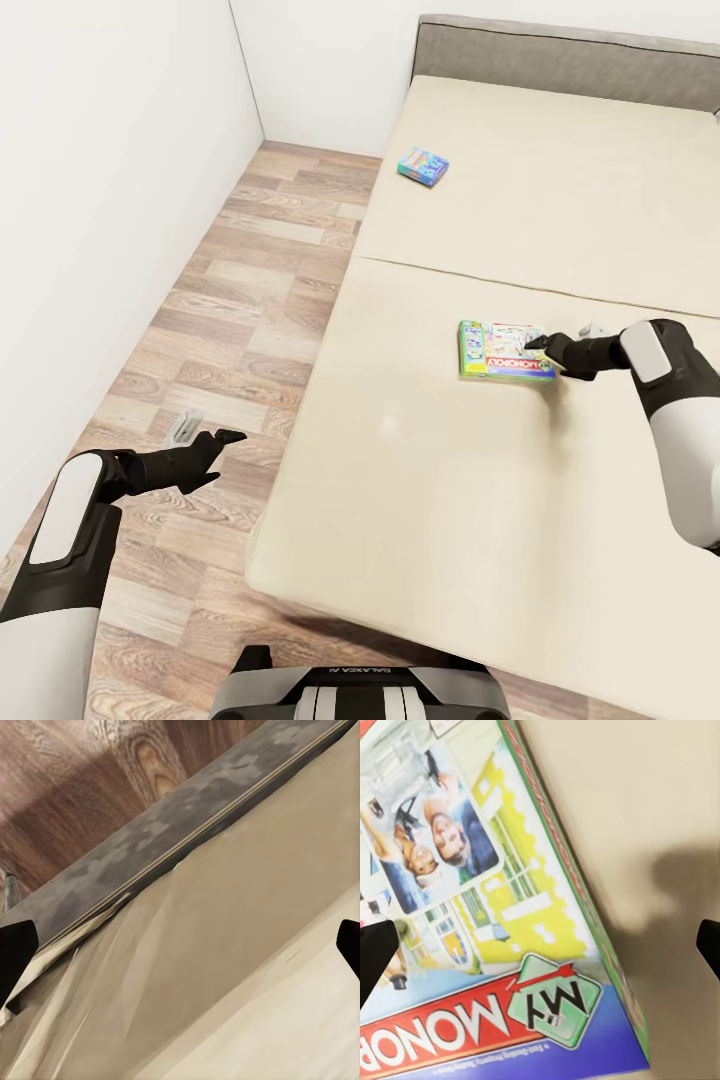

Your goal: Put all the toys in the child's room - the three board games (two on the bed and one on the table), the two jigsaw puzzles on the table, and the tennis ball on the table - inside the toy box on the table in the child's room.

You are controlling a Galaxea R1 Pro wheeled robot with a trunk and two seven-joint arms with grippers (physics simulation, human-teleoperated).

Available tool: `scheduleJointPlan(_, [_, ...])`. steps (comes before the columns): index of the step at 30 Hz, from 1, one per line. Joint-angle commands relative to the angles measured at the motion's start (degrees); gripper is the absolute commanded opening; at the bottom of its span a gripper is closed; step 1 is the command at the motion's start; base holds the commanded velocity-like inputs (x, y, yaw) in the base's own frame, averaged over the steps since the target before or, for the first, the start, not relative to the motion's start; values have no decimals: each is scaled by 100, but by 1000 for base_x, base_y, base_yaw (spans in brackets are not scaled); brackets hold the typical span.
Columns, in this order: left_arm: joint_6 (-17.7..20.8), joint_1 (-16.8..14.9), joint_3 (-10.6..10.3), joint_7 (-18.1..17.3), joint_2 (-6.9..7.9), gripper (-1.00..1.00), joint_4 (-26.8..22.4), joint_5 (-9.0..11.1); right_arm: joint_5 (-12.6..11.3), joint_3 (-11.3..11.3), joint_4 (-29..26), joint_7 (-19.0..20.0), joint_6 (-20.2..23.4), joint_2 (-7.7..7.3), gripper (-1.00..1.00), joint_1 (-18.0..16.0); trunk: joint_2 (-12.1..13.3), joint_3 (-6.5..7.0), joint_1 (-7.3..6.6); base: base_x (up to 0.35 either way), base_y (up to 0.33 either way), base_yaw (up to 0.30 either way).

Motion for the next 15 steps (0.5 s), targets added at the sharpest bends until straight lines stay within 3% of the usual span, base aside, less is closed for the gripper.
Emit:
scheduleJointPlan(1, [14,-3,4,59,-1,100,-4,58,-22,-14,-3,-16,-5,3,100,9,-2,-3,0,0,0,0])
scheduleJointPlan(15, [14,-3,7,59,6,100,-4,58,-28,-15,-21,25,-115,0,100,53,-2,-3,0,0,0,16])
